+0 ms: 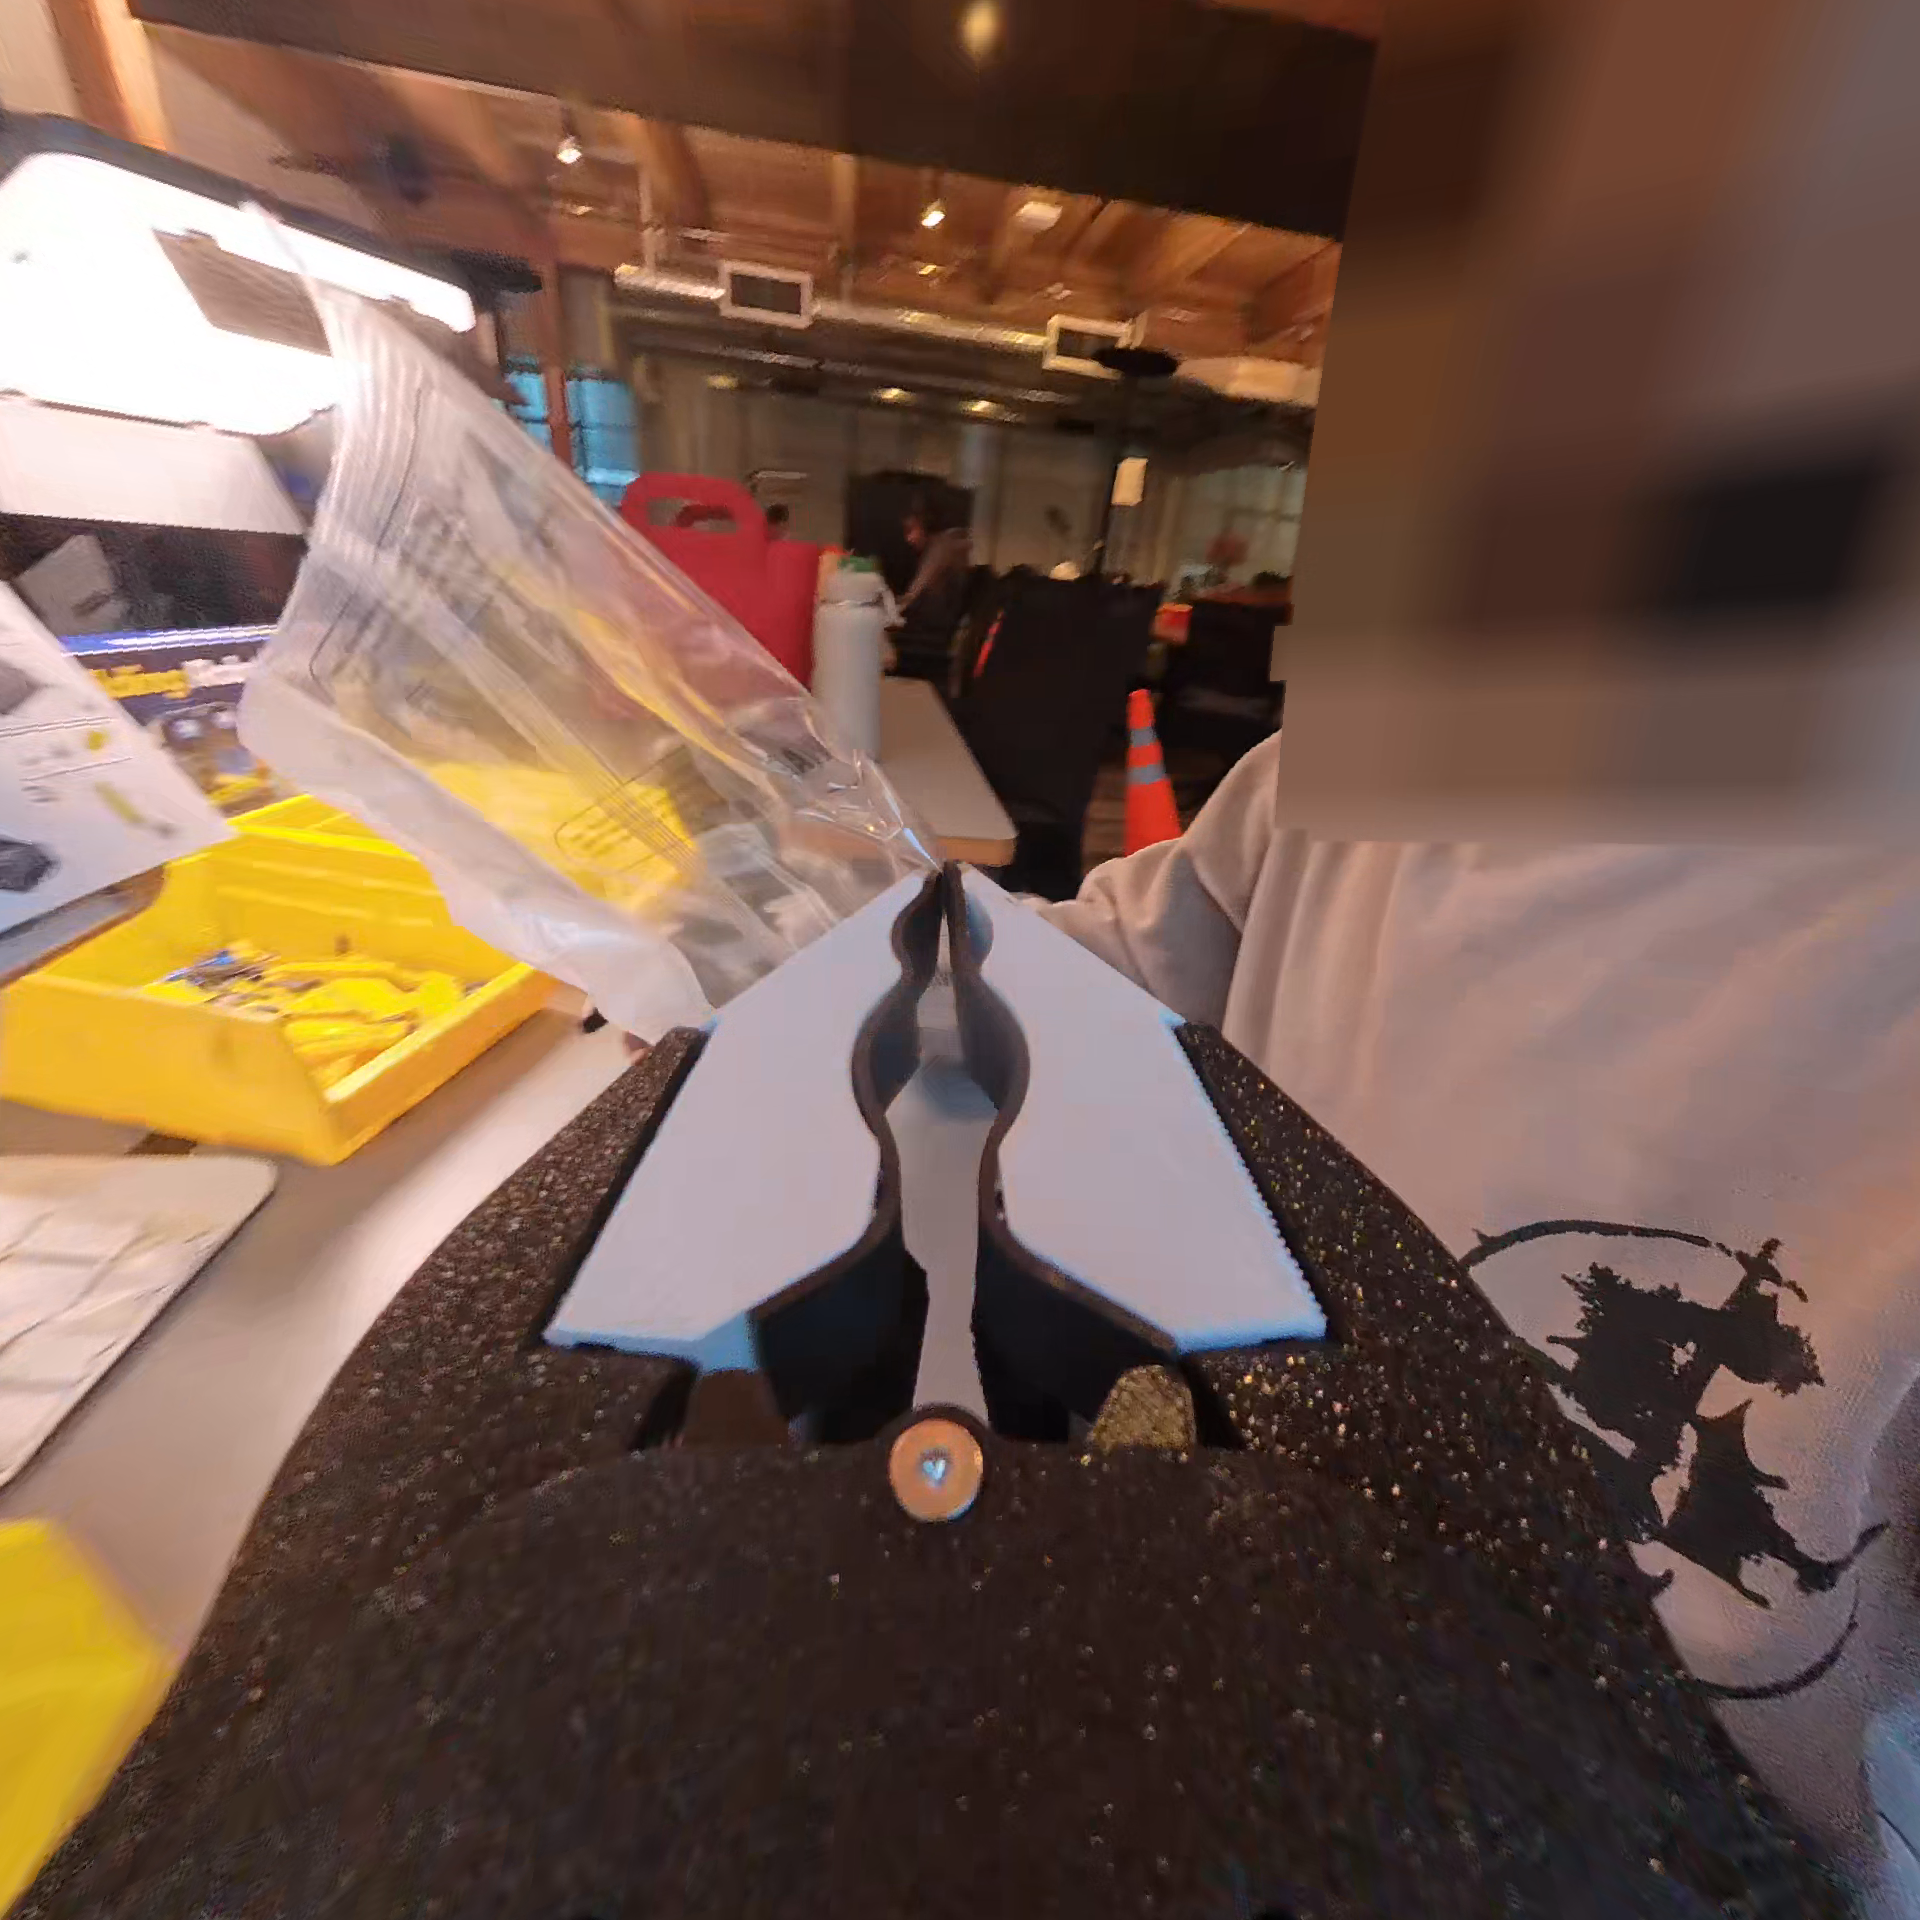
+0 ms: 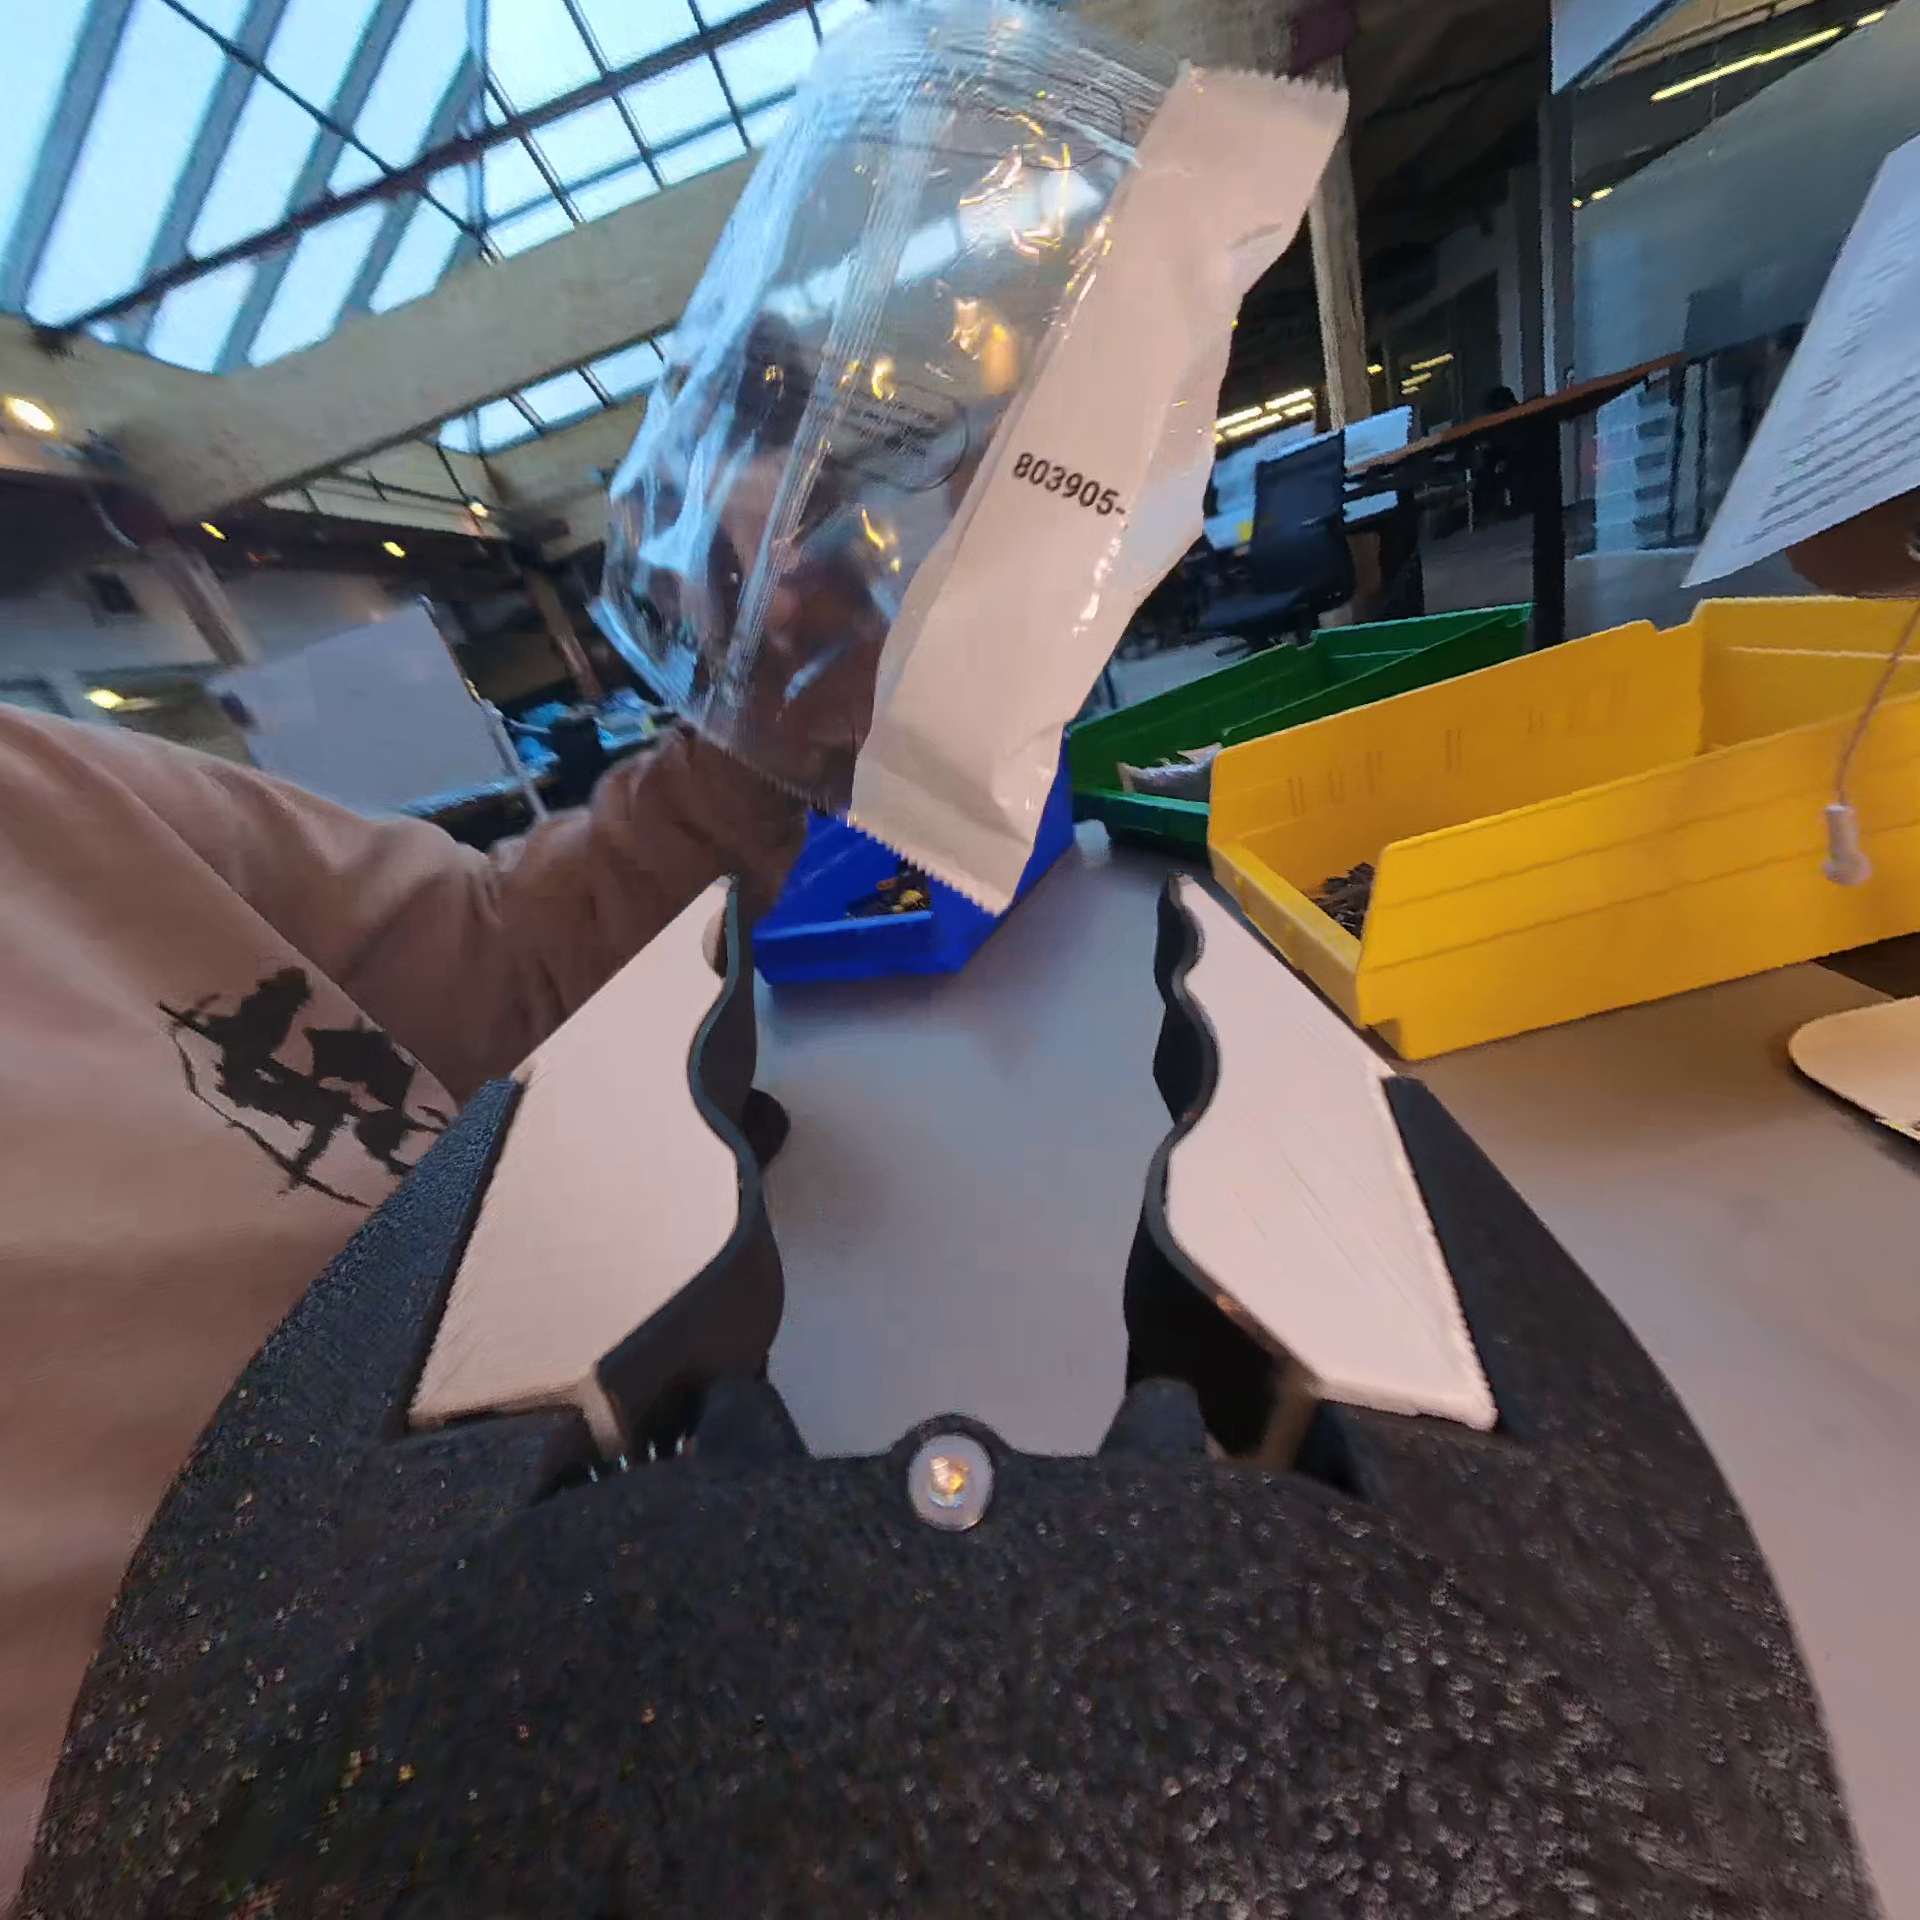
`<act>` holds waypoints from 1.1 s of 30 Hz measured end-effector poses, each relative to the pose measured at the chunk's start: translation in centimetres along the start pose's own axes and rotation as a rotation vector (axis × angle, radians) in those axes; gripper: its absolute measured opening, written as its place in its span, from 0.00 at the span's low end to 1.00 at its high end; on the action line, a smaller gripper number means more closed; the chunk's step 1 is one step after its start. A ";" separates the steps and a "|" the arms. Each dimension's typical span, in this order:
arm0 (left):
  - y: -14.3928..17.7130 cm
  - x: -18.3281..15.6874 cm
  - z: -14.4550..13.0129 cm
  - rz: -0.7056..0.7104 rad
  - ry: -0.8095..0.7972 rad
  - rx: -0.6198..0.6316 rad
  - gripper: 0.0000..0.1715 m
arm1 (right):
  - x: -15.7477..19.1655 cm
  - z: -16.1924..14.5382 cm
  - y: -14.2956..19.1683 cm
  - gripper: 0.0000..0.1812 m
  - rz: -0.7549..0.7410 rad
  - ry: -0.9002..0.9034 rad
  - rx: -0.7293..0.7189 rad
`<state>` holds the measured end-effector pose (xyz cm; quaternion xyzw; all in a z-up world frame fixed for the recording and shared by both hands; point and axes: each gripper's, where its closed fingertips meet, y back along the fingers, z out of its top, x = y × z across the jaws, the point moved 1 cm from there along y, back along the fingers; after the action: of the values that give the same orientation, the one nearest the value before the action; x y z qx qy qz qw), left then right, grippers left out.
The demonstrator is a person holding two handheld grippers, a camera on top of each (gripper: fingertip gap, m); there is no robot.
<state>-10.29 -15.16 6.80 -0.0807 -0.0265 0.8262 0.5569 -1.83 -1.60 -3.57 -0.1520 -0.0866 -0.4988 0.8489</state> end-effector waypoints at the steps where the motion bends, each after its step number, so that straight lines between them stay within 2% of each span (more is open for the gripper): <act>1: -1.0 0.1 -0.8 -0.041 0.024 -0.036 0.00 | 0.3 0.4 0.1 0.45 0.036 -0.047 -0.034; 3: -2.4 1.2 -2.6 -0.089 0.103 -0.106 0.00 | 0.7 1.1 0.5 0.43 0.100 -0.119 -0.085; 6: -3.5 4.6 -6.2 -0.017 0.199 -0.129 0.00 | 1.5 3.1 2.5 0.07 0.157 -0.071 -0.178; 7: -3.6 6.1 -7.6 0.038 0.241 -0.123 0.00 | 1.2 4.0 3.4 0.00 0.135 -0.049 -0.207; 8: -3.7 7.6 -9.0 0.105 0.276 -0.111 0.00 | 0.8 4.3 4.1 0.00 0.104 -0.023 -0.200; 12: -3.7 11.7 -13.5 0.337 0.400 -0.049 0.00 | -1.5 2.5 5.2 0.00 -0.081 0.121 -0.009; 19: -3.3 13.3 -17.4 0.585 0.469 0.069 0.00 | -7.3 -1.5 6.6 0.00 -0.390 0.037 0.243; 21: -3.1 13.5 -17.8 0.641 0.450 0.105 0.00 | -8.4 -2.7 6.9 0.00 -0.460 0.039 0.308; 25: -2.3 14.1 -17.5 0.721 0.421 0.115 0.00 | -9.2 -3.6 6.5 0.00 -0.501 -0.030 0.308; 30: -1.3 14.6 -18.4 0.780 0.409 0.150 0.00 | -9.6 -4.1 6.1 0.00 -0.544 0.028 0.340; 33: 0.5 15.0 -16.7 0.863 0.274 0.161 0.00 | -9.1 -3.9 6.4 0.00 -0.551 0.059 0.379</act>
<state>-13.55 -2.28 -11.25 -0.1491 0.1478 0.9637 0.1647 -0.70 7.49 -11.07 0.0520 -0.1909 -0.6887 0.6975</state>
